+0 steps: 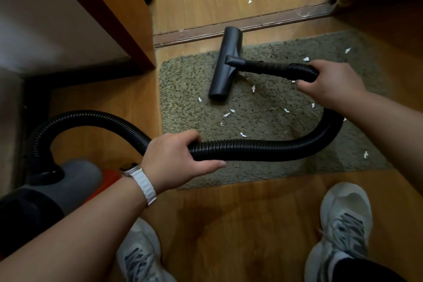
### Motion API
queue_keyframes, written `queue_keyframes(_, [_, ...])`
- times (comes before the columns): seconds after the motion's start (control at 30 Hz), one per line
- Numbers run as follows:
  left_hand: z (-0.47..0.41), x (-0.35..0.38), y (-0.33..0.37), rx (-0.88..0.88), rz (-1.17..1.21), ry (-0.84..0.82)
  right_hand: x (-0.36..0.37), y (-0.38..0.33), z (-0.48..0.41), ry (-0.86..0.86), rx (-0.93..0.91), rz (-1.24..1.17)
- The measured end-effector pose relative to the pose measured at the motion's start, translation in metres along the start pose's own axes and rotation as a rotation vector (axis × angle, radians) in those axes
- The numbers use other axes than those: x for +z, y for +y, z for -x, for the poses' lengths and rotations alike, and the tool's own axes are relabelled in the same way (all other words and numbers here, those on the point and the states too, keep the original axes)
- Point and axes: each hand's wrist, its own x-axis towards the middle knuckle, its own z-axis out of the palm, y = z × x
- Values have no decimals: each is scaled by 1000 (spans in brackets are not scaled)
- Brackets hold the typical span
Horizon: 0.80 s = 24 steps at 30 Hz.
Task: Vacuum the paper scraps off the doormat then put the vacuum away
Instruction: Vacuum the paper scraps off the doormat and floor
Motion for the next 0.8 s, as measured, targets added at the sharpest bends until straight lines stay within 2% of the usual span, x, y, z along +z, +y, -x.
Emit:
queue_keyframes(0.17, [3, -1, -3, 14, -2, 29, 10, -13, -2, -23, -12, -6])
queue_keyframes(0.5, [9, 4, -9, 38, -97, -34, 19, -40, 13, -124, -237, 75])
queue_keyframes(0.67, [10, 7, -9, 88, -92, -6, 2, -18, 21, -88, -158, 59])
queue_keyframes(0.8, [7, 8, -4, 126, -48, 18, -26, 10, 22, -8, -137, 139])
